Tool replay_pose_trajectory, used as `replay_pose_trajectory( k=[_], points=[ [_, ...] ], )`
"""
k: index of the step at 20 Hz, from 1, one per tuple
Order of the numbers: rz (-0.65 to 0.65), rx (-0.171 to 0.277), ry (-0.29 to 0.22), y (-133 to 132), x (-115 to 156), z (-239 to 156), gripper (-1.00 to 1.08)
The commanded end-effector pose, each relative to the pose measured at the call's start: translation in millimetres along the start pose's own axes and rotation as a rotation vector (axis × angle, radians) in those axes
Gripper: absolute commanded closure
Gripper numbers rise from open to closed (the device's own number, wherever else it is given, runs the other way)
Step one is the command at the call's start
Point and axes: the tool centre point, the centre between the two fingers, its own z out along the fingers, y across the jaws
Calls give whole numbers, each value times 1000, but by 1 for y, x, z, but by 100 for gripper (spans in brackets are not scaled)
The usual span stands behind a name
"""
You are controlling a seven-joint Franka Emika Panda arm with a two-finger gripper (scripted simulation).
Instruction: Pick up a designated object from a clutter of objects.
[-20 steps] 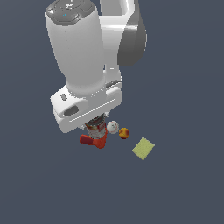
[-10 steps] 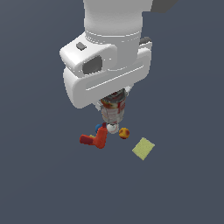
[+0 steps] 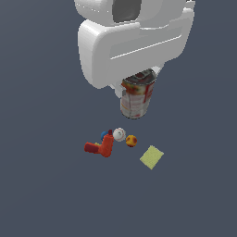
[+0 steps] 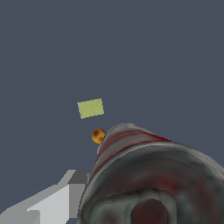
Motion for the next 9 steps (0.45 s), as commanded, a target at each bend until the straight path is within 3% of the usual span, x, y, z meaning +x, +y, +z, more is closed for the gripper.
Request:
replay_pose_trajectory(
  k=[1, 9],
  points=[
    [1, -2, 3, -3, 3, -10, 108],
    [1, -2, 3, -7, 8, -20, 108]
  ],
)
